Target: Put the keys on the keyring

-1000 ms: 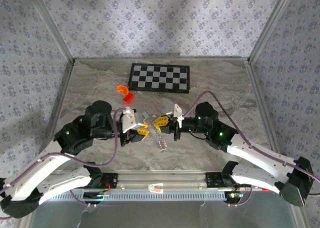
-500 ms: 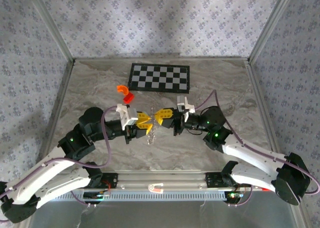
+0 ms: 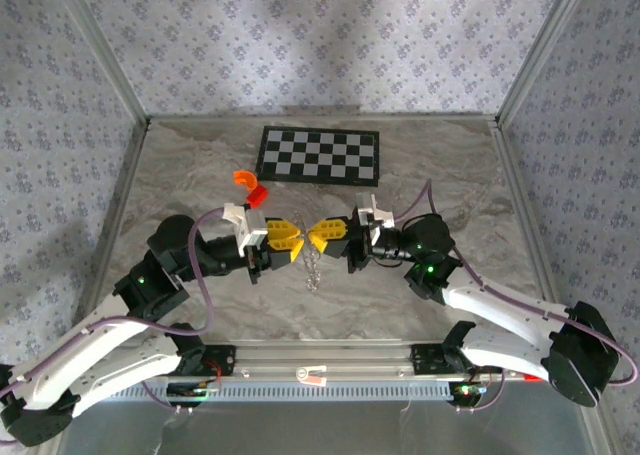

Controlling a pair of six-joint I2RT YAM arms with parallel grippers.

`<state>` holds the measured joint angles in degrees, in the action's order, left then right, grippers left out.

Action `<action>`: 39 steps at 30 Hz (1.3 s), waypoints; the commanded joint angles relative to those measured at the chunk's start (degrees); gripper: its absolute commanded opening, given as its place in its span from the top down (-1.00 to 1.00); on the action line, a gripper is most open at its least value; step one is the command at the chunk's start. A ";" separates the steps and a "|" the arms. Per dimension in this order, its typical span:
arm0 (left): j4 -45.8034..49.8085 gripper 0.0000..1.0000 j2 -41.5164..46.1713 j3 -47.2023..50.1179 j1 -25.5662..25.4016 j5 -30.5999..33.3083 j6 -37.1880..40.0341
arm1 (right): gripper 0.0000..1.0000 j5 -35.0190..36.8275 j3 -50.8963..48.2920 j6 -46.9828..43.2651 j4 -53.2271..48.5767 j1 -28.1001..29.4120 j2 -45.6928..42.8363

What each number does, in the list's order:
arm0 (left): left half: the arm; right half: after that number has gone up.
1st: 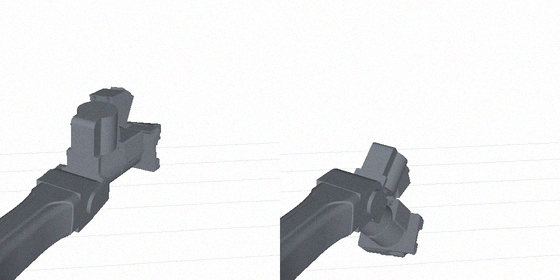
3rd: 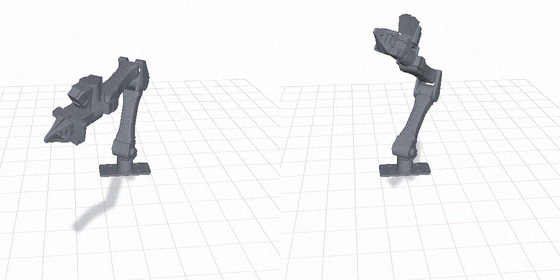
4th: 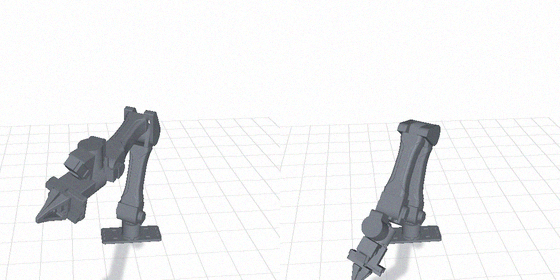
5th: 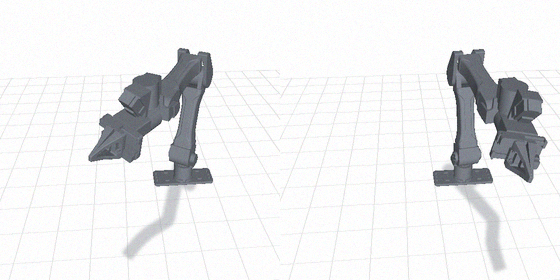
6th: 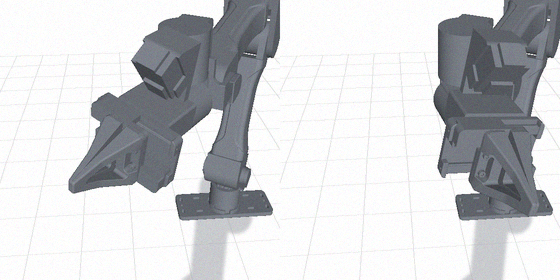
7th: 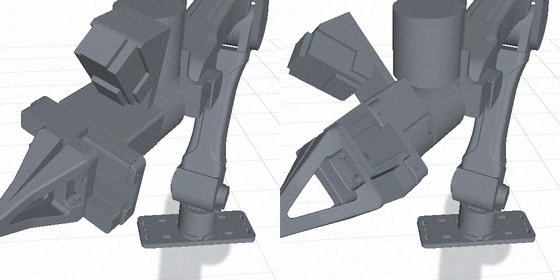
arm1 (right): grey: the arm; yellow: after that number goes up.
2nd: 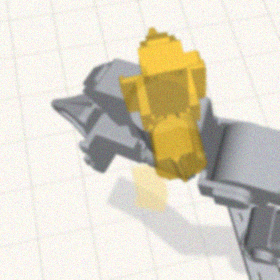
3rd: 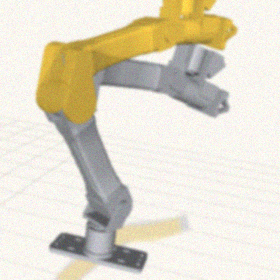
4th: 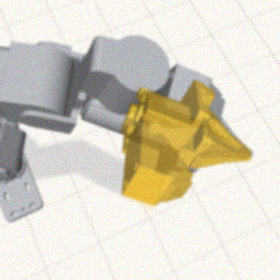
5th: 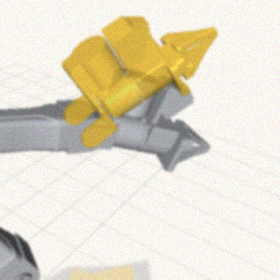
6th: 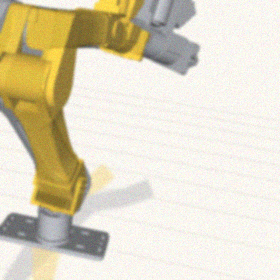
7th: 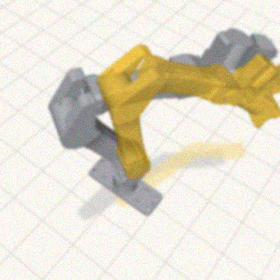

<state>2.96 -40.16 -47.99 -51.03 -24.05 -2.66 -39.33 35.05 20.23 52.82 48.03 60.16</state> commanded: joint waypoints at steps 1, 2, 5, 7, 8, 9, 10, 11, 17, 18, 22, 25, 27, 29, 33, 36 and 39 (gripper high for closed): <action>-2.50 0.55 0.20 -0.77 -0.25 -1.43 -0.79 | 1.00 -1.75 0.52 0.86 3.96 0.57 0.22; -2.48 0.56 0.14 -0.87 -0.28 -1.52 -0.64 | 1.00 -1.80 0.39 0.90 4.10 0.54 0.30; -2.44 0.57 -0.03 -1.03 -0.24 -1.36 -0.40 | 1.00 -2.06 0.41 1.52 4.95 0.54 0.57; -2.07 0.57 -0.16 -1.34 -0.28 -1.26 -0.04 | 1.00 -2.15 0.37 1.79 5.33 0.57 0.57; -2.14 0.57 -0.18 -1.39 -0.30 -1.10 0.10 | 1.00 -2.24 0.37 1.82 5.36 0.54 0.57; -2.13 0.57 -0.14 -1.47 -0.26 -0.91 0.33 | 1.00 -2.31 0.37 1.79 5.36 0.57 0.62; -1.97 0.55 -0.13 -1.49 -0.35 -0.68 0.41 | 1.00 -2.39 0.37 1.83 5.36 0.53 0.66; -1.82 0.51 -0.08 -1.58 -0.26 -0.35 0.66 | 1.00 -2.42 0.37 1.79 5.43 0.52 0.62; -0.08 0.44 1.33 -1.51 -0.22 3.48 1.64 | 1.00 -2.42 0.28 1.66 5.28 0.40 0.40; 0.07 0.44 1.68 -1.33 -0.22 3.97 1.72 | 1.00 -2.42 0.25 1.67 5.34 0.24 0.48; 0.63 0.44 2.11 -1.59 -0.24 3.44 1.69 | 1.00 -2.58 0.31 1.78 5.52 0.31 0.66; 0.86 0.44 1.13 -2.26 -0.27 1.46 1.86 | 1.00 -2.49 0.15 1.83 5.71 0.28 0.93; 0.99 0.44 0.22 -2.77 -0.22 0.40 1.85 | 1.00 -2.46 0.15 2.01 5.98 0.30 0.92; 0.54 0.45 -0.39 -2.65 -0.23 -0.50 1.70 | 1.00 -2.55 0.28 1.99 5.98 0.30 0.84; -0.22 0.51 -1.21 -2.46 -0.28 -0.88 1.39 | 1.00 -2.51 0.20 2.00 5.72 0.33 0.92; -0.50 0.57 -1.33 -2.55 -0.25 -1.08 1.40 | 1.00 -2.50 0.14 2.00 5.72 0.26 1.01; -0.27 0.66 -1.73 -2.90 -0.31 -1.18 1.43 | 1.00 -2.50 0.12 1.85 5.63 0.31 1.10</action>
<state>3.86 -41.80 -48.25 -51.03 -24.01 -1.56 -41.39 34.87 21.65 55.29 48.07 61.25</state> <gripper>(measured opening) 0.178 0.052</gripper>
